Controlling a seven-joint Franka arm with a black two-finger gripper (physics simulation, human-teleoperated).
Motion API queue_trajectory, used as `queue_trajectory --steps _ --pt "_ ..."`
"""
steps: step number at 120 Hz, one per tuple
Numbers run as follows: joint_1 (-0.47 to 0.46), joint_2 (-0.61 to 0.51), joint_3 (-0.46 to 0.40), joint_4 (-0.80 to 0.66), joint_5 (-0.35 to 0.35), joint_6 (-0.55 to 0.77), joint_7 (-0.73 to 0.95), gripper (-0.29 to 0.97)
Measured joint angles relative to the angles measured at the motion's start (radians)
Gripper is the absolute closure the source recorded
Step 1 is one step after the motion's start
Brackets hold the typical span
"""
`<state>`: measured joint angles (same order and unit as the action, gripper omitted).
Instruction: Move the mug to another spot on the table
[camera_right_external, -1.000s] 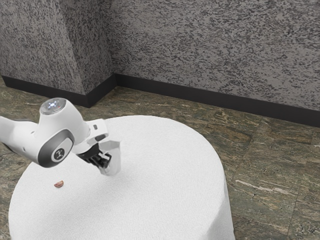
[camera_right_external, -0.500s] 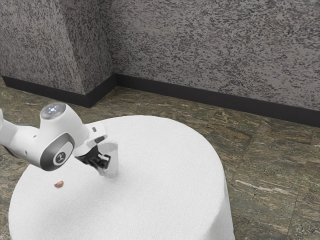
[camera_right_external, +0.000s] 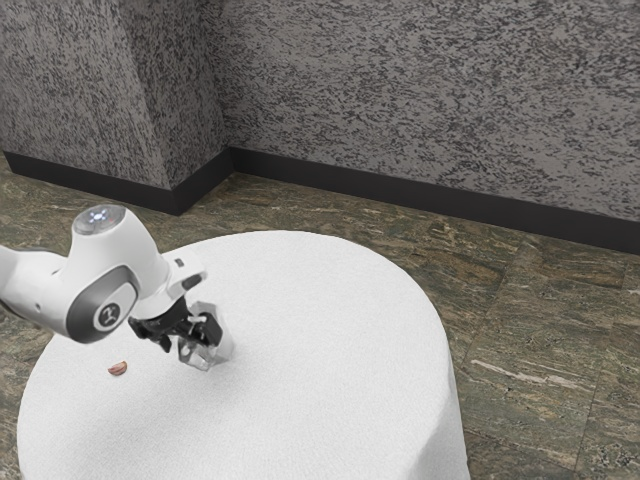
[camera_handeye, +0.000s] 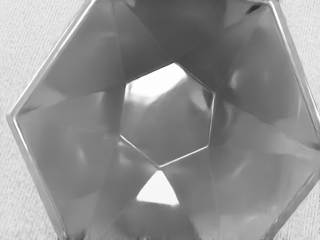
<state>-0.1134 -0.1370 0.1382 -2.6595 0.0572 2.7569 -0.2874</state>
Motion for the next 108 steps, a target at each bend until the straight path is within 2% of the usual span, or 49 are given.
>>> queue_trajectory --steps 32,70,88,108 --pt "0.008 -0.024 0.002 0.001 -0.002 -0.066 -0.046 0.02" --pt "0.008 -0.111 -0.003 0.023 -0.001 -0.158 -0.078 0.00" --pt "0.006 -0.118 -0.004 0.120 -0.001 -0.225 -0.088 0.00" --pt "-0.006 -0.058 -0.004 0.379 -0.002 -0.405 -0.091 0.00"
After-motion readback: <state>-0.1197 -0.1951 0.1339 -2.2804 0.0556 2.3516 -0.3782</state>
